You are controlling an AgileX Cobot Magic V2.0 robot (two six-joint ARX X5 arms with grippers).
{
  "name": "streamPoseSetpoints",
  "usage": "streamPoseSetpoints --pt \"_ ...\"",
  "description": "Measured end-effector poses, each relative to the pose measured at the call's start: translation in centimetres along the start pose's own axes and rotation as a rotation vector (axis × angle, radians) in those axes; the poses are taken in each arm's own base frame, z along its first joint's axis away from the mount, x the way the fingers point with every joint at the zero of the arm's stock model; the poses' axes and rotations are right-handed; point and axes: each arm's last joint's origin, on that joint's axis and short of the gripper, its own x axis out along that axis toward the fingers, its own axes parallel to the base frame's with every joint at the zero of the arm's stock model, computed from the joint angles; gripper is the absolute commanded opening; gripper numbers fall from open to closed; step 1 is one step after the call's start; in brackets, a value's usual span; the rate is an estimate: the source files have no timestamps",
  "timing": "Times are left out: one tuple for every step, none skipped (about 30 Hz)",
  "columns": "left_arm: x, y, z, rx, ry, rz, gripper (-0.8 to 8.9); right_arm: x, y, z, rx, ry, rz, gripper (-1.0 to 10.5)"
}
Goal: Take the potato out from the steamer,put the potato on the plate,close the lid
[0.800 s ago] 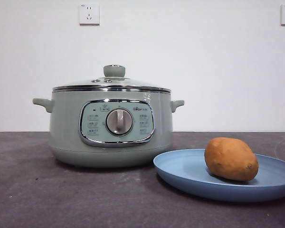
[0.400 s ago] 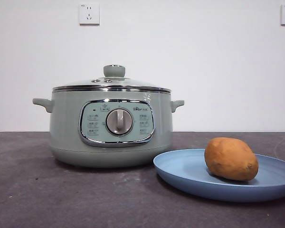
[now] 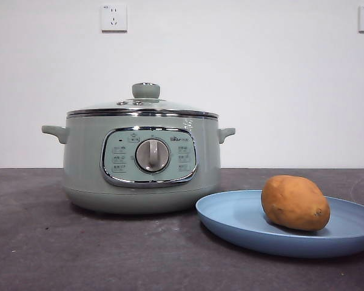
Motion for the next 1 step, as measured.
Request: streamPoseSetpoints --pt "0.0 0.0 0.0 0.0 0.0 0.0 -0.04 0.0 0.0 0.0 0.0 0.0 0.0 0.0"
